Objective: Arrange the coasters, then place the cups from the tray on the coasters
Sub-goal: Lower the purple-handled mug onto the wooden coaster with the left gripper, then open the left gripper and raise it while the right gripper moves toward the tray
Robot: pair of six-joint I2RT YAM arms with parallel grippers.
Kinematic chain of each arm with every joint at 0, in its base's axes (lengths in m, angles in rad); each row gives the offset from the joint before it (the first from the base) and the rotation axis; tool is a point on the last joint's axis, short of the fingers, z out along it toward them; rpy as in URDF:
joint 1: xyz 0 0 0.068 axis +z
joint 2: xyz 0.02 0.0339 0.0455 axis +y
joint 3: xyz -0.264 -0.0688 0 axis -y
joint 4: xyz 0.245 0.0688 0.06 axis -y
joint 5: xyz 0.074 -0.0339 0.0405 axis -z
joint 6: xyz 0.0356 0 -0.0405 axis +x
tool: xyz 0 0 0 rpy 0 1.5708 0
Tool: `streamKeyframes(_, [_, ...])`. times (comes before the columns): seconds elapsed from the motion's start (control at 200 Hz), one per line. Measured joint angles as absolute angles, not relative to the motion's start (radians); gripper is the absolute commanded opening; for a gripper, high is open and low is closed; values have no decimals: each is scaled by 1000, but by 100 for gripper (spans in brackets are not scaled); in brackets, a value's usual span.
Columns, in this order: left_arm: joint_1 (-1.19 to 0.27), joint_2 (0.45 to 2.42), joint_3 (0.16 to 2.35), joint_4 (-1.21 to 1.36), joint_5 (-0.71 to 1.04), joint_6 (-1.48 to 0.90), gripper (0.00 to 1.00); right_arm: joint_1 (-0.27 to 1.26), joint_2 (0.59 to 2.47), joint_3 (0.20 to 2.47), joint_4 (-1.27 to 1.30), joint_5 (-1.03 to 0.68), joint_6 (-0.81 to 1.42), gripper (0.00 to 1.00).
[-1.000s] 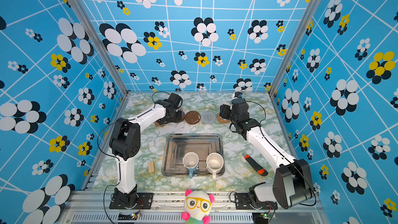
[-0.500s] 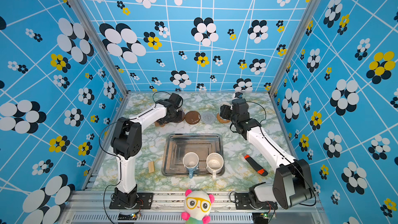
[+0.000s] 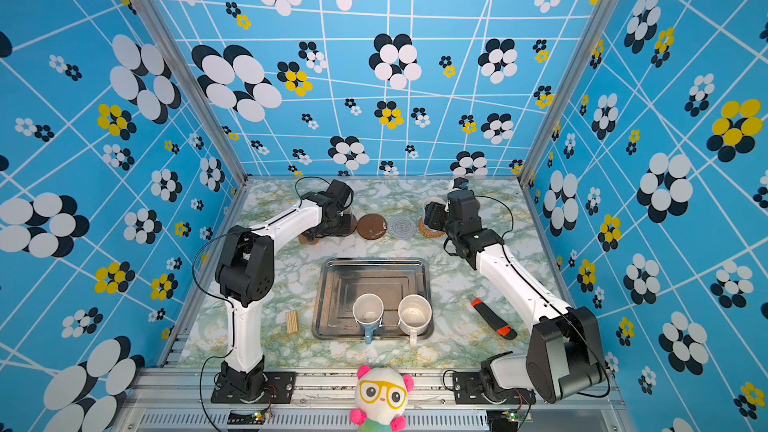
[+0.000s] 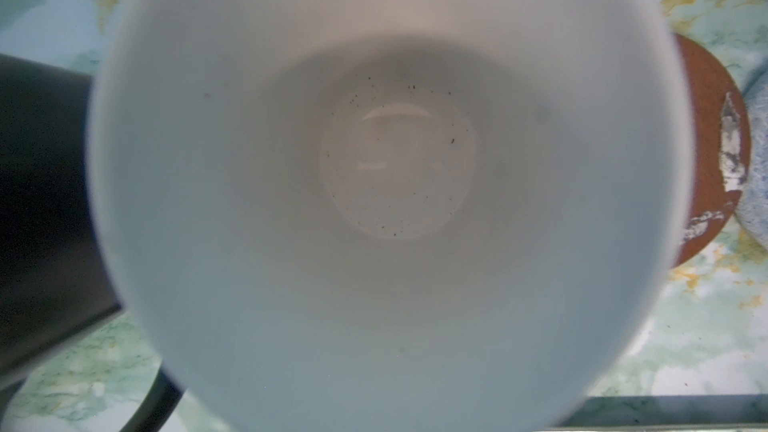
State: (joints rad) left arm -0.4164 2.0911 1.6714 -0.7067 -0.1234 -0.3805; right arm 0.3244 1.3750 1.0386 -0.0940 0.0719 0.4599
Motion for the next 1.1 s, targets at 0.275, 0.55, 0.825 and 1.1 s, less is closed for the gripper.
streamKeyframes(0.275, [-416, 2095, 1692, -710, -131, -381, 31, 324, 1375, 1039, -94, 72, 460, 68])
streamKeyframes(0.55, [-415, 2095, 1705, -711, -142, -379, 63, 324, 1375, 1039, -94, 68, 460, 68])
streamKeyframes(0.825, [-414, 2077, 1702, -714, -146, -384, 70, 324, 1375, 1039, -94, 64, 460, 67])
streamKeyframes(1.1, [-439, 1882, 1650, -700, -199, -397, 74, 324, 1375, 1039, -104, 65, 460, 65])
